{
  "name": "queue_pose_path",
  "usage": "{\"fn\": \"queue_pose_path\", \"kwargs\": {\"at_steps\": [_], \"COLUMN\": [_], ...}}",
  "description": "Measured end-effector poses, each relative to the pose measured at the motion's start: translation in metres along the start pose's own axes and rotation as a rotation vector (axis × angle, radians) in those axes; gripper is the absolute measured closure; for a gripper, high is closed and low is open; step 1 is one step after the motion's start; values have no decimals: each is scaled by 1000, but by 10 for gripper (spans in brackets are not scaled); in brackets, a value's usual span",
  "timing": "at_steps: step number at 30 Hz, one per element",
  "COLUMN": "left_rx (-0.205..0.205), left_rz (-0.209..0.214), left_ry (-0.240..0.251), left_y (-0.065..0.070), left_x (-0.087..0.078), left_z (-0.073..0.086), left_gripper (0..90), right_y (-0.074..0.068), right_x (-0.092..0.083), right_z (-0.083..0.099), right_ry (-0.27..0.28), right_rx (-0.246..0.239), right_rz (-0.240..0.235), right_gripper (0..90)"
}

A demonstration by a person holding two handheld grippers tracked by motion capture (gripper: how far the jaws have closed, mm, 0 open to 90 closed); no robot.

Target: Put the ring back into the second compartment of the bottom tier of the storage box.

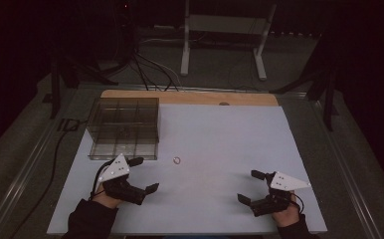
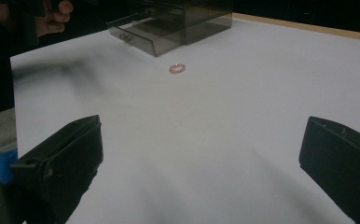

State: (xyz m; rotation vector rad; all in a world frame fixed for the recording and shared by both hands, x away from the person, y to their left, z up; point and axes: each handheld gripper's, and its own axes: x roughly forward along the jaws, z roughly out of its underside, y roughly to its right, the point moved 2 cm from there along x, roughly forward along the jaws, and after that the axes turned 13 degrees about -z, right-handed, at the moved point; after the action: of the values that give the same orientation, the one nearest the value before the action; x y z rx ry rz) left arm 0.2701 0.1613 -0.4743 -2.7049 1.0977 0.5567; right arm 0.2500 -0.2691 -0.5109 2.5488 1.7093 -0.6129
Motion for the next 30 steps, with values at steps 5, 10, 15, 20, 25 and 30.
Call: {"fn": "queue_pose_path", "kwargs": {"at_steps": [5, 10, 15, 20, 25, 30], "left_rx": [6, 13, 25, 35, 49, 55], "left_rz": [24, 33, 48, 62, 52, 63], "left_ry": [-9, -15, -10, -12, -10, -19], "left_y": [4, 6, 8, 12, 15, 16], "left_x": [10, 17, 28, 38, 47, 53], "left_z": [-5, -6, -8, -11, -13, -13], "left_gripper": [5, 5, 5, 5, 5, 5], "right_y": [0, 0, 0, 0, 0, 0], "right_x": [0, 0, 0, 0, 0, 0], "right_z": [0, 0, 0, 0, 1, 1], "right_ry": [-1, -1, -4, -6, -8, -7], "right_rx": [1, 4, 3, -1, -1, 0], "right_rz": [-3, -5, -4, -4, -4, -4], "right_gripper": [0, 0, 0, 0, 0, 0]}}
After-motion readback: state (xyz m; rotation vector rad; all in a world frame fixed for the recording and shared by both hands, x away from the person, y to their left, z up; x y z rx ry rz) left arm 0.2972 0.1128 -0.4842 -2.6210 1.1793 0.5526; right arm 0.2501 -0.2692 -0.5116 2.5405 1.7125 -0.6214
